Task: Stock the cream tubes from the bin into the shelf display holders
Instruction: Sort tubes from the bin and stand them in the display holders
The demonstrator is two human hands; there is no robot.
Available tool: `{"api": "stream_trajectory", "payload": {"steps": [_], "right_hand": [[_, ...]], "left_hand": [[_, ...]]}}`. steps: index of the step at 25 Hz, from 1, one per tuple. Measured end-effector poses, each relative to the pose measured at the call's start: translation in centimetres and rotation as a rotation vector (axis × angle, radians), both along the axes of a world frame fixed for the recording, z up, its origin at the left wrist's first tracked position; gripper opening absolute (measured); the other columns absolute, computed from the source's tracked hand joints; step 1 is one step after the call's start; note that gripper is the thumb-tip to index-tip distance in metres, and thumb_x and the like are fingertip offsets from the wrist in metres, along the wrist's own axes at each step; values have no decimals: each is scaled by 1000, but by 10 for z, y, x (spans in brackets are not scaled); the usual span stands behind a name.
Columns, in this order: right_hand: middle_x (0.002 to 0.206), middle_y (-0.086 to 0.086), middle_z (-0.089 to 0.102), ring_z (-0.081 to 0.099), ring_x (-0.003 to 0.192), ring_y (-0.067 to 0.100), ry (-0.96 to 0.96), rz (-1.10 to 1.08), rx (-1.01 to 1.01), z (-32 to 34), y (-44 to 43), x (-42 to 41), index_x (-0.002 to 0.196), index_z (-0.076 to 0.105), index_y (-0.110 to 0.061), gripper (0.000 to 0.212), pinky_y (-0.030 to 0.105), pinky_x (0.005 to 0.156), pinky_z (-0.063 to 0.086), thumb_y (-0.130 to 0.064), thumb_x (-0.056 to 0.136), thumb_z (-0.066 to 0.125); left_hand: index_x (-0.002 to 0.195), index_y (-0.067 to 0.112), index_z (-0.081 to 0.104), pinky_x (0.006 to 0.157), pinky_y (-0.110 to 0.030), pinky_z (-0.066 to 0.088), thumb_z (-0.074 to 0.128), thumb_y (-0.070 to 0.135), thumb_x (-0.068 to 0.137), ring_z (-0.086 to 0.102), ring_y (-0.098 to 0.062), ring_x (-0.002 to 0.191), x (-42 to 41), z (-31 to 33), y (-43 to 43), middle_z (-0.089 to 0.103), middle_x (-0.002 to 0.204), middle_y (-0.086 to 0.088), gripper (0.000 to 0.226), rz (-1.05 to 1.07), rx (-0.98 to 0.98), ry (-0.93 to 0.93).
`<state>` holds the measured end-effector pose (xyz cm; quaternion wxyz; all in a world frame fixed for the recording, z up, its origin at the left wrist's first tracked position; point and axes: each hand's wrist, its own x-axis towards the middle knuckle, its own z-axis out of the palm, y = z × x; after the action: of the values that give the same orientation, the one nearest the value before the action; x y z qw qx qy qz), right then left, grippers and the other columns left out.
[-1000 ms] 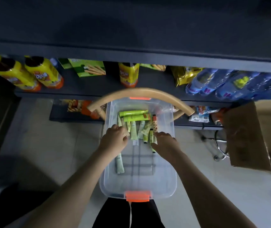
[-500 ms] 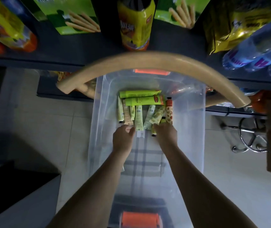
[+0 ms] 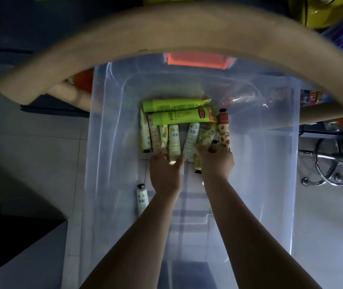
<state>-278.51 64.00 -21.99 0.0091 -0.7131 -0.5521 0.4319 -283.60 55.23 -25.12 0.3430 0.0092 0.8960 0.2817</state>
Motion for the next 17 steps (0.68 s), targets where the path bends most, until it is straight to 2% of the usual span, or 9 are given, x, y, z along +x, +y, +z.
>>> {"api": "stream_trajectory", "payload": {"steps": [3, 5, 6, 9, 13, 15, 17], "right_hand": [[76, 2, 64, 58, 68, 19, 104, -92, -60, 5, -6, 8, 78, 66, -14, 13, 26, 51, 48, -27, 81, 68], [79, 2, 65, 63, 76, 24, 178, -181, -97, 9, -10, 13, 69, 61, -22, 14, 35, 63, 56, -24, 82, 68], [77, 1, 64, 64, 77, 25, 220, -233, -117, 10, -11, 15, 68, 60, -24, 16, 39, 69, 58, -22, 82, 68], [71, -1, 62, 65, 70, 21, 282, -312, -146, 14, -15, 21, 72, 61, -16, 14, 41, 73, 58, -18, 83, 67], [74, 1, 63, 66, 70, 20, 297, -308, -108, 32, -19, 26, 75, 61, -13, 12, 48, 78, 57, -20, 82, 68], [78, 7, 66, 66, 68, 21, 344, -320, -82, 51, -21, 26, 79, 62, -11, 10, 42, 72, 58, -17, 81, 69], [73, 8, 64, 60, 63, 18, 368, -291, -27, 79, -21, 26, 82, 64, -7, 10, 30, 60, 52, -15, 81, 68]], "left_hand": [[76, 9, 56, 54, -15, 31, 66, 30, 83, 53, -7, 65, -3, 12, -5, 54, 69, 4, 25, 70, 75, -29], [78, 13, 55, 56, -8, 37, 64, 22, 86, 56, 6, 59, -1, 22, -7, 57, 67, 9, 15, 157, 179, -79], [79, 15, 56, 59, -10, 41, 62, 21, 88, 59, 6, 59, -1, 25, -9, 61, 68, 7, 12, 196, 231, -88], [92, 7, 63, 61, -25, 51, 55, 20, 93, 69, -17, 69, -3, 33, -16, 68, 77, -5, 16, 199, 246, -36], [101, -1, 66, 71, -44, 56, 50, 17, 95, 70, -24, 76, -3, 58, -27, 70, 82, -13, 25, 89, 246, 77], [106, 3, 67, 69, -42, 57, 48, 16, 96, 69, -19, 76, -5, 81, -31, 70, 86, -9, 25, 71, 289, 88], [108, 9, 66, 63, -26, 57, 47, 17, 96, 67, -12, 78, -9, 105, -34, 67, 96, -5, 24, 45, 369, 77]]}}
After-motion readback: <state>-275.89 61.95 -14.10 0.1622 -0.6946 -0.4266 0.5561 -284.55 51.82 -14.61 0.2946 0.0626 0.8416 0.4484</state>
